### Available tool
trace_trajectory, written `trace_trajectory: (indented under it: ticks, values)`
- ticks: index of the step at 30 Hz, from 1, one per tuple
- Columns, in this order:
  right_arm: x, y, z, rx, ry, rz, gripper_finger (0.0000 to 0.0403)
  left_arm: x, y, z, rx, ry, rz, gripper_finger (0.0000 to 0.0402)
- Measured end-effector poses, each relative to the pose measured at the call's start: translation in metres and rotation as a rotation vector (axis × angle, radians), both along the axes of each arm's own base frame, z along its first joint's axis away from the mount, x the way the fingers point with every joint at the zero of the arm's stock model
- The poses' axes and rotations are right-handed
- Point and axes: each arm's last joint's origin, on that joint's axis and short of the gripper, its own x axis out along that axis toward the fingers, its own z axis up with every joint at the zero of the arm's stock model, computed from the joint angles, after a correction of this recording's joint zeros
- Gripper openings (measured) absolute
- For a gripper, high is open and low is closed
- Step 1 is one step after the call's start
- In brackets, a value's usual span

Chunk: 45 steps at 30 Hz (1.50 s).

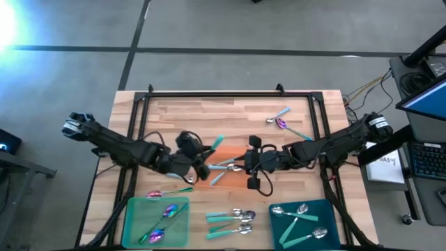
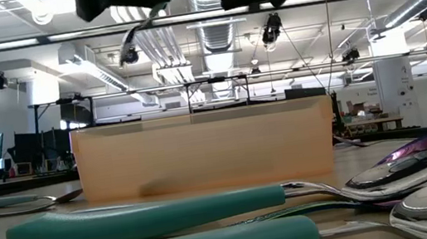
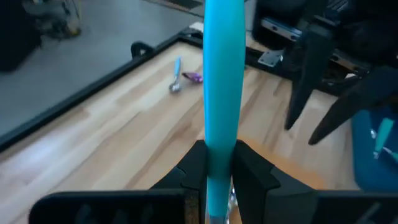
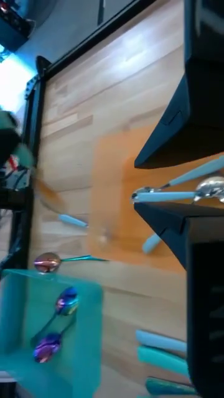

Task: Sort silverware by color (type)
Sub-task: Put the green spoon into the blue bin

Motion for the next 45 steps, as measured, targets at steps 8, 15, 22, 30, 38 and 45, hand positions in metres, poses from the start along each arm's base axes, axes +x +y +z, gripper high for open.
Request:
trace_trajectory:
  ticks: [8,15,22,30,38,45]
  values:
    - [0.005,0.001,0.01,0.051,-0.111,-0.01,0.0154,0.043,-0.016,-0.002,0.166,-0.018,0.076,0.0032]
    - [0.005,-0.002,0.012,0.008,-0.142,-0.106,0.0161,0.06,-0.036,0.009,0.293,-0.03,0.157,0.0032]
    - [0.003,-0.002,0.02,-0.006,-0.195,-0.09,0.0153,0.045,-0.053,-0.002,0.306,-0.037,0.196,0.0032]
    - [0.007,-0.002,0.033,0.031,-0.33,-0.087,0.0158,0.04,-0.057,-0.016,0.288,-0.099,0.241,0.0032]
    - [0.009,-0.005,0.04,0.056,-0.402,-0.088,0.0156,0.043,-0.057,-0.017,0.289,-0.167,0.236,0.0032]
    - [0.015,-0.008,0.041,0.069,-0.452,-0.09,0.0153,0.045,-0.058,-0.014,0.266,-0.198,0.23,0.0032]
